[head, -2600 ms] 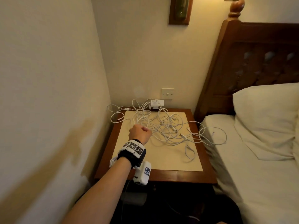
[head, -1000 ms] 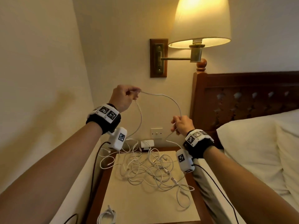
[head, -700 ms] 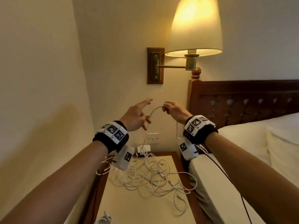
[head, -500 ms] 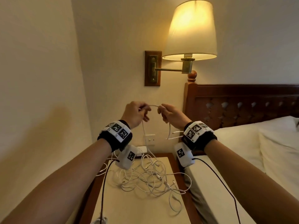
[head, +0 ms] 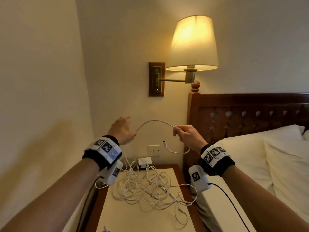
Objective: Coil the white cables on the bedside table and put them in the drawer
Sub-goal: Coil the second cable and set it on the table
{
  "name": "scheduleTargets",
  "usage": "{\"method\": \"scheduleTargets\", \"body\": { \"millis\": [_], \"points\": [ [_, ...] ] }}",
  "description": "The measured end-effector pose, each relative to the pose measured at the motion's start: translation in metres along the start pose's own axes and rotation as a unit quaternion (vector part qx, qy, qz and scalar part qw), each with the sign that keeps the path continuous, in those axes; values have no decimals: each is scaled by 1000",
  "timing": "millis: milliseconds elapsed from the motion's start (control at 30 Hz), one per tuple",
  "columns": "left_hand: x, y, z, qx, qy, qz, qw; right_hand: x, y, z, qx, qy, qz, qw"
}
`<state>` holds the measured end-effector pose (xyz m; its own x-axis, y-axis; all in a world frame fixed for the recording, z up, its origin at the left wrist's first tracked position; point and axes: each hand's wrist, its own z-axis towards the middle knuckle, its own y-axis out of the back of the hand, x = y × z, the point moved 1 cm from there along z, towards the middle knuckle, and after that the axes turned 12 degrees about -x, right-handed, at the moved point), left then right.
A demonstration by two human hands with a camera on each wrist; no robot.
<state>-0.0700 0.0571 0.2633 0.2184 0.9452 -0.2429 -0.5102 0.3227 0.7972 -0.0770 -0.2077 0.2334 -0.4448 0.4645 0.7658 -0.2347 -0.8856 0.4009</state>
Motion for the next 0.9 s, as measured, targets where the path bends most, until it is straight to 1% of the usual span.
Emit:
{"method": "scheduleTargets", "body": {
  "millis": [33,67,100,133,167,200,267,367,433,467,533,633,733,767,833,900],
  "points": [
    [-17,-2,-9,-38,-61,-52,996,11,0,2,16,12,-15,1000],
    [-34,-5,-17,-43,-108,-112,987,22,-1,4,34,21,-26,999],
    [-50,-8,-23,-29,-140,-155,977,32,-1,4,49,28,-35,998],
    [-62,-12,-26,-20,-160,-185,969,41,-1,4,58,34,-37,997],
    [-70,-16,-27,-28,-171,-214,961,48,0,4,64,36,-33,997],
    [-73,-18,-26,-51,-176,-246,952,54,3,2,70,30,-19,997],
    [-71,-18,-22,-102,-179,-279,938,58,8,-4,89,-4,32,996],
    [-64,-13,-16,-151,-166,-248,942,56,16,-16,112,-71,130,983],
    [-57,-6,-13,-178,-135,-239,945,52,19,-25,123,-109,186,969],
    [-53,-3,-12,-193,-107,-242,945,51,21,-29,128,-124,212,961],
    [-42,1,-11,-211,-69,-243,944,49,24,-35,135,-144,257,946],
    [-34,2,-13,-214,-58,-230,948,52,29,-41,144,-156,297,931],
    [-30,-2,-15,-222,-28,-257,940,59,30,-41,144,-160,353,911],
    [-28,-3,-18,-213,-33,-269,939,61,32,-40,130,-162,374,904],
    [-25,-7,-28,-180,-66,-303,934,64,38,-36,90,-163,423,887],
    [-21,-16,-44,-160,-90,-330,926,69,50,-31,42,-150,443,883]
  ]
}}
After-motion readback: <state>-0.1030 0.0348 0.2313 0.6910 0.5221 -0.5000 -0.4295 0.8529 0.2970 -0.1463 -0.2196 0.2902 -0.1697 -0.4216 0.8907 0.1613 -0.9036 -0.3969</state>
